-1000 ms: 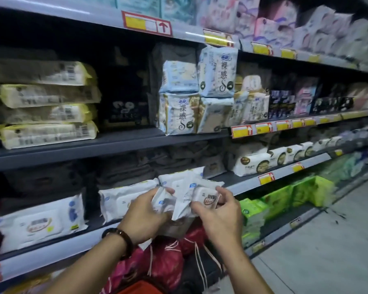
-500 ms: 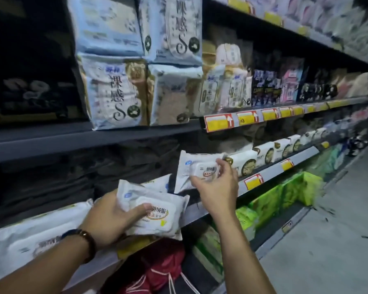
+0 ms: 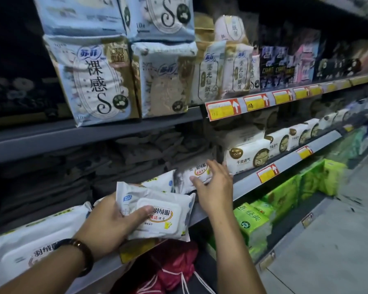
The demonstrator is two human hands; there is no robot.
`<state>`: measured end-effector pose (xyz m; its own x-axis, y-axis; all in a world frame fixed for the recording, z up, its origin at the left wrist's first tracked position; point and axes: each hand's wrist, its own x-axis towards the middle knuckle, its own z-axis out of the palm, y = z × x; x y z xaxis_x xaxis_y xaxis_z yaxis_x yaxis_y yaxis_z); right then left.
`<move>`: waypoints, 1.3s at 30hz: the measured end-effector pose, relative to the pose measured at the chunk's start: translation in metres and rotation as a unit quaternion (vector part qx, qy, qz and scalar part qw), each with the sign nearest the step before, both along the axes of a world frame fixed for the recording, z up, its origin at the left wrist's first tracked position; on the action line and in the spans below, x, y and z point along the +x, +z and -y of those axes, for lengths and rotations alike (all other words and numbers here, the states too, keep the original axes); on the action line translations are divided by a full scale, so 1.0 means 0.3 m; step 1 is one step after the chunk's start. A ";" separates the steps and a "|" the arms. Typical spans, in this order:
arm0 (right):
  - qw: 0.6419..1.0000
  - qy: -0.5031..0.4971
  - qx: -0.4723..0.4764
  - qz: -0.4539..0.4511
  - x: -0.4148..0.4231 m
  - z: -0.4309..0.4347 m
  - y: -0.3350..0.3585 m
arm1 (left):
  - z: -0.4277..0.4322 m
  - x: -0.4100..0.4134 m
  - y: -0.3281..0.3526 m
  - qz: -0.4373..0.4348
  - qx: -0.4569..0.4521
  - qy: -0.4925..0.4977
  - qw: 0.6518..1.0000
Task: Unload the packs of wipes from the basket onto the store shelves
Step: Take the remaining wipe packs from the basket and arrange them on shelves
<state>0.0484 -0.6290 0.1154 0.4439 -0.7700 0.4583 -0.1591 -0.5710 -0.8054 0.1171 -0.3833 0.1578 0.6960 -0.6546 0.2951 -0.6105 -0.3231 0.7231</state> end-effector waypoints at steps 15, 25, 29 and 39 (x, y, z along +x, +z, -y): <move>0.988 0.048 0.130 0.071 -0.313 0.016 0.268 | 0.238 -0.142 0.160 -0.249 -0.220 0.018 0.943; 0.963 0.120 0.085 0.226 -0.187 0.021 0.117 | 0.503 -0.173 0.186 -0.192 -0.242 0.052 0.950; 0.990 0.102 0.031 0.097 -0.129 0.055 -0.002 | 0.493 -0.074 0.180 0.189 0.099 0.110 0.971; 0.994 -0.086 0.042 0.057 -0.079 0.021 -0.073 | 0.446 -0.174 -0.012 0.544 0.273 -0.014 0.794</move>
<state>0.0247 -0.6352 0.0934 0.2516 -0.8680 0.4281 -0.1539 -0.4726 -0.8677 0.0649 -0.5170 0.1541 0.2074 -0.9017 0.3792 -0.7898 -0.3831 -0.4790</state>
